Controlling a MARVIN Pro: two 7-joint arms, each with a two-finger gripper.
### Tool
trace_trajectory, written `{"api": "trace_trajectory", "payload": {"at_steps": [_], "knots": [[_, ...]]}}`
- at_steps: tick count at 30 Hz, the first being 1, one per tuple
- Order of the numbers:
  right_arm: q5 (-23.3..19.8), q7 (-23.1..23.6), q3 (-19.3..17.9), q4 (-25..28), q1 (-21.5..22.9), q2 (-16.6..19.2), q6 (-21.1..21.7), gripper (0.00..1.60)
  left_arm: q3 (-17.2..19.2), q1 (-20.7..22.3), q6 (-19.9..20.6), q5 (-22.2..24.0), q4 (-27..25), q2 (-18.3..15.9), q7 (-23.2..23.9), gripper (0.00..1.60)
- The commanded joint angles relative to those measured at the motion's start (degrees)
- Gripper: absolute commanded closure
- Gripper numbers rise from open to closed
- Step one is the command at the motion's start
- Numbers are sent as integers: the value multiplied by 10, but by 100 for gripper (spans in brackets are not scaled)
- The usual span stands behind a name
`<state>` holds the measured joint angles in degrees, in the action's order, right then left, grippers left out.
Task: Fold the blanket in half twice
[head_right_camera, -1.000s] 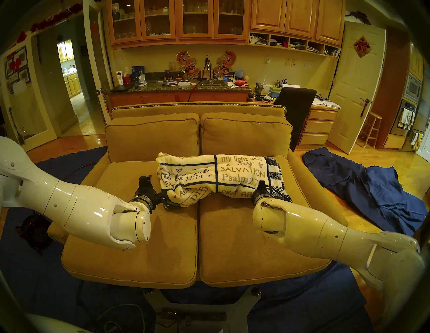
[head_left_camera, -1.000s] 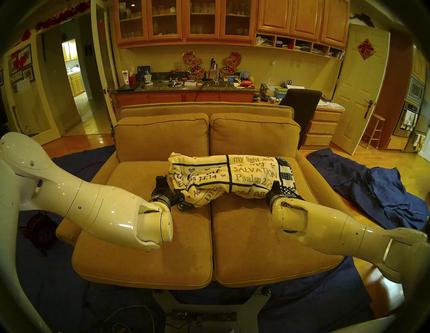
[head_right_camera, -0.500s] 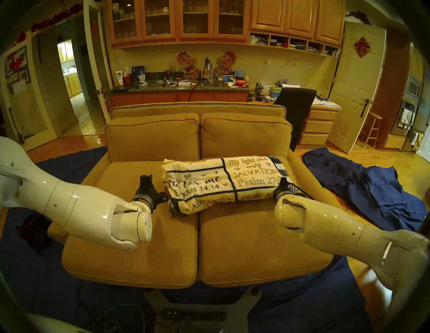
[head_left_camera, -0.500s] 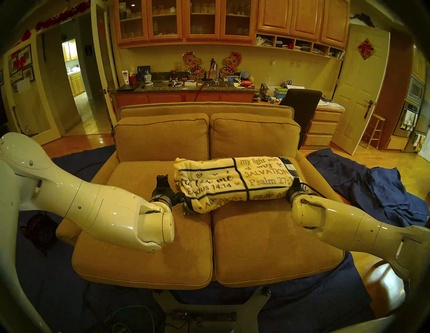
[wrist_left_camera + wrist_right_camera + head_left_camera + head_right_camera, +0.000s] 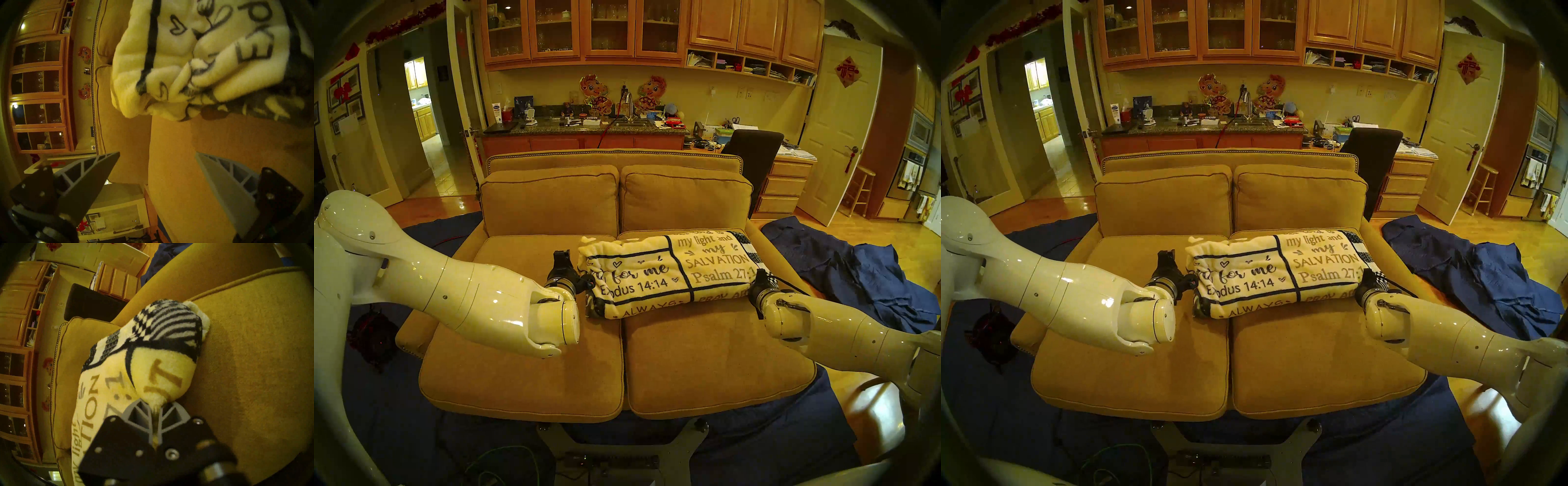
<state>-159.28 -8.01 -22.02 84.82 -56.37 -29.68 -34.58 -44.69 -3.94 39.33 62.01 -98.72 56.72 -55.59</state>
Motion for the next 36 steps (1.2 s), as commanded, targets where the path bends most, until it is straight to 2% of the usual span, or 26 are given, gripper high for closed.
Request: {"api": "trace_trajectory", "payload": {"at_steps": [1,3,5,7,12,14,17,21,24,27,29,30,31,33,34,36], "knots": [[-1,-11,-17,35,1,64,21,0,25,-5,-41,-10,46,43,30,0],[-8,-18,-16,55,1,82,34,0,29,-2,-50,-10,56,52,54,0],[-7,-21,-20,54,1,78,35,0,29,-1,-49,-10,61,58,63,0],[-14,-31,-20,73,3,95,48,0,35,-3,-75,-10,68,61,100,0],[-24,-42,-26,81,11,100,59,0,53,-4,-129,2,60,43,160,0],[-25,-45,-27,81,13,100,60,0,54,-3,-132,4,57,40,166,0],[-25,-51,-29,76,18,94,62,0,63,8,-163,9,24,13,199,0],[-24,-56,-28,75,20,89,62,0,68,19,-169,16,-4,-5,210,0],[-23,-58,-26,79,20,87,60,0,66,32,-153,20,-28,-14,211,0],[-22,-59,-25,84,18,86,58,0,59,39,-127,24,-35,-13,210,0],[-22,-60,-24,89,16,87,59,0,32,32,-82,19,-7,18,208,0],[-22,-60,-24,89,16,87,59,0,32,32,-82,19,-7,18,208,0],[-22,-59,-24,91,15,87,58,0,25,17,-99,0,13,26,227,0],[-22,-59,-23,94,14,89,58,0,21,12,-100,-4,21,31,225,0],[-23,-59,-24,100,13,92,56,0,14,5,-125,-16,39,34,243,0],[-24,-57,-24,103,13,94,55,0,9,-3,-133,-28,57,44,246,0]]}}
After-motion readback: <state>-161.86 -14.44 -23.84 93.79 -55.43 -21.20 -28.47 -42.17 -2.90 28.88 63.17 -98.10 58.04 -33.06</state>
